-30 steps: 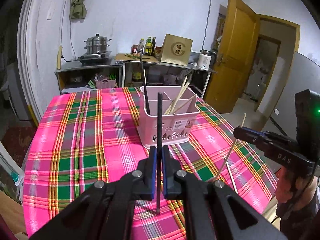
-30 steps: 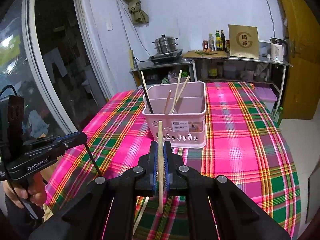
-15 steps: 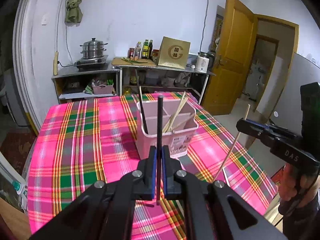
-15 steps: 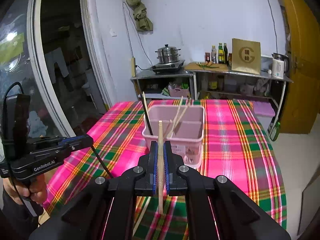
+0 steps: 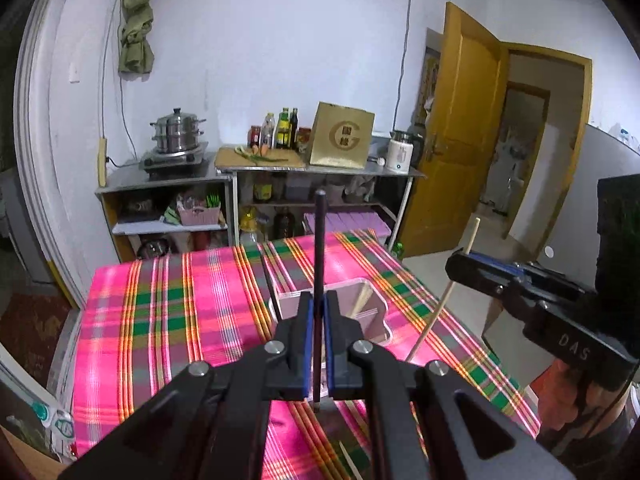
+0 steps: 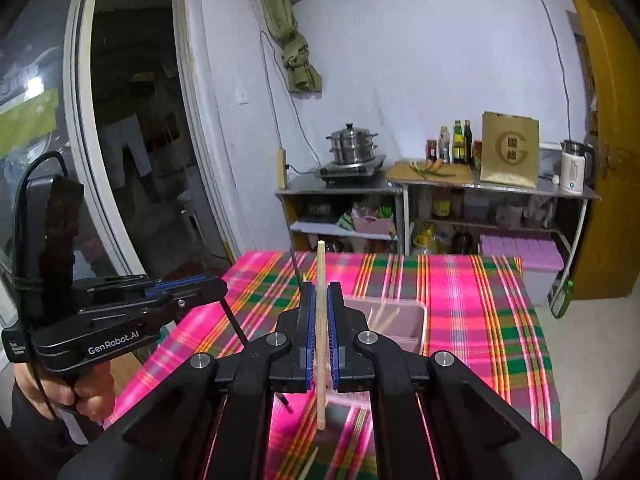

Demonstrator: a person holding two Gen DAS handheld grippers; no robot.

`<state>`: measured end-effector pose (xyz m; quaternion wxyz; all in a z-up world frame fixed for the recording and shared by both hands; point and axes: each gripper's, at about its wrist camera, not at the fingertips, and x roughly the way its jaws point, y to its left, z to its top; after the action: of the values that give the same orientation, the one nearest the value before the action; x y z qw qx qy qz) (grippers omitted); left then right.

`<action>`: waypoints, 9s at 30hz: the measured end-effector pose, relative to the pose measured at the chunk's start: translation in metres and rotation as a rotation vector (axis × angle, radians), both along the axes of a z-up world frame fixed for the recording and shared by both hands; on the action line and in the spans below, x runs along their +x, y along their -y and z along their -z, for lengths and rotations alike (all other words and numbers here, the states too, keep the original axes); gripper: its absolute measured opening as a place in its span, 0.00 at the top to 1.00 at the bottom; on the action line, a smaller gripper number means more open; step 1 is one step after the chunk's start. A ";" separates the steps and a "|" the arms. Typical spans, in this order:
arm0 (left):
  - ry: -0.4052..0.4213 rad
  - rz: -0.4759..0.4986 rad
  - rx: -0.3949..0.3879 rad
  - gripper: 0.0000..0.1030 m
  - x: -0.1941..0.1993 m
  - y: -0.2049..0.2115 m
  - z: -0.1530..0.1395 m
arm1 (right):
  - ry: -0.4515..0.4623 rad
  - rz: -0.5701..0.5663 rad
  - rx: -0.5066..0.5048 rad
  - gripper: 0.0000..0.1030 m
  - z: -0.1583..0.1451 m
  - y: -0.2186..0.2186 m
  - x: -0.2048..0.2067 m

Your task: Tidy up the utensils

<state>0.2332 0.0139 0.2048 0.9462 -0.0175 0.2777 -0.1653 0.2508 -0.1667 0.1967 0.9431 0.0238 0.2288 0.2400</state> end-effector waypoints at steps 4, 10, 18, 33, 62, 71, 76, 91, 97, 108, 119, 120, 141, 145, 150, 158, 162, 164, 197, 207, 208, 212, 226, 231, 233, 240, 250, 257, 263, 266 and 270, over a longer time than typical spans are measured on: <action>0.006 -0.003 0.005 0.95 0.017 0.001 -0.007 | 0.018 0.005 0.029 0.95 -0.013 -0.001 0.018; -0.006 -0.004 0.016 0.95 0.044 0.005 -0.006 | 0.017 0.011 0.037 0.95 -0.017 -0.009 0.046; -0.015 0.006 0.022 0.95 0.065 0.009 0.008 | -0.025 0.024 0.044 0.95 0.008 -0.010 0.080; -0.153 -0.007 0.015 0.94 0.080 0.002 0.086 | -0.206 0.030 -0.039 0.94 0.103 -0.016 0.113; -0.128 -0.014 -0.044 0.72 -0.067 -0.003 0.148 | -0.116 0.127 -0.057 0.81 0.123 0.055 -0.058; -0.185 -0.016 -0.067 0.72 -0.109 0.008 0.180 | -0.204 0.170 -0.058 0.81 0.161 0.084 -0.109; -0.210 -0.015 -0.074 0.72 -0.117 0.013 0.189 | -0.230 0.183 -0.037 0.81 0.173 0.095 -0.122; -0.341 -0.002 -0.026 0.72 -0.089 0.037 0.224 | -0.369 0.267 -0.097 0.81 0.217 0.111 -0.096; -0.403 -0.010 0.021 0.72 -0.065 0.049 0.238 | -0.433 0.284 -0.127 0.81 0.231 0.113 -0.073; -0.412 -0.031 0.133 0.72 -0.051 0.071 0.244 | -0.481 0.321 -0.192 0.81 0.244 0.103 -0.041; -0.371 -0.049 0.248 0.82 -0.058 0.090 0.243 | -0.466 0.344 -0.319 0.90 0.245 0.082 -0.038; -0.372 -0.045 0.254 0.85 -0.058 0.091 0.243 | -0.467 0.343 -0.321 0.90 0.245 0.082 -0.039; -0.248 0.003 0.131 0.93 -0.067 0.072 0.168 | -0.357 0.281 -0.138 0.93 0.183 0.097 -0.052; -0.194 0.005 0.095 0.93 -0.075 0.063 0.144 | -0.312 0.278 -0.108 0.94 0.165 0.099 -0.059; -0.140 0.011 0.073 0.93 -0.085 0.058 0.124 | -0.254 0.271 -0.079 0.95 0.144 0.100 -0.069; -0.106 0.019 0.050 0.93 -0.093 0.052 0.112 | -0.179 0.249 -0.052 0.95 0.118 0.100 -0.085; -0.093 0.020 0.046 0.94 -0.095 0.049 0.107 | -0.157 0.240 -0.043 0.95 0.111 0.100 -0.090; -0.087 0.020 0.048 0.94 -0.097 0.048 0.105 | -0.151 0.236 -0.040 0.95 0.108 0.099 -0.091; 0.004 0.023 0.055 0.94 -0.012 0.035 0.018 | 0.010 0.085 -0.021 0.95 0.008 0.037 -0.012; 0.012 0.010 0.044 0.94 0.028 0.033 0.005 | 0.024 0.058 0.020 0.95 -0.006 0.016 0.031; 0.017 0.010 0.045 0.94 0.030 0.034 0.005 | 0.024 0.056 0.025 0.95 -0.007 0.014 0.033; 0.036 0.011 0.046 0.94 0.038 0.036 0.005 | 0.023 0.047 0.031 0.95 -0.004 0.007 0.049; -0.006 0.018 0.007 0.94 0.063 0.027 0.054 | -0.091 0.037 -0.002 0.95 0.060 -0.004 0.082; -0.059 0.013 0.020 0.94 0.063 0.027 0.079 | -0.140 0.036 -0.027 0.95 0.083 -0.005 0.085; -0.077 0.013 0.026 0.94 0.063 0.028 0.087 | -0.160 0.039 -0.037 0.95 0.091 -0.005 0.087; -0.126 0.004 0.030 0.93 0.064 0.027 0.105 | -0.213 0.034 -0.052 0.95 0.110 -0.005 0.090; -0.094 -0.026 0.035 0.78 0.042 0.024 0.101 | -0.198 0.034 -0.023 0.80 0.101 0.008 0.073; -0.040 -0.059 0.033 0.69 0.001 0.018 0.099 | -0.144 0.040 -0.024 0.77 0.096 0.019 0.032; -0.032 -0.073 0.013 0.63 -0.038 0.016 0.111 | -0.095 0.043 -0.037 0.71 0.102 0.026 -0.015; -0.024 -0.084 0.008 0.63 -0.058 0.017 0.119 | -0.083 0.053 -0.033 0.70 0.109 0.030 -0.039; -0.009 -0.103 0.013 0.63 -0.087 0.019 0.130 | -0.058 0.069 -0.047 0.68 0.118 0.031 -0.071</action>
<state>0.1461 -0.0053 0.0749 0.9522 -0.0261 0.2820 -0.1145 0.1793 -0.1979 0.0785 0.9440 0.0163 0.2608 0.2012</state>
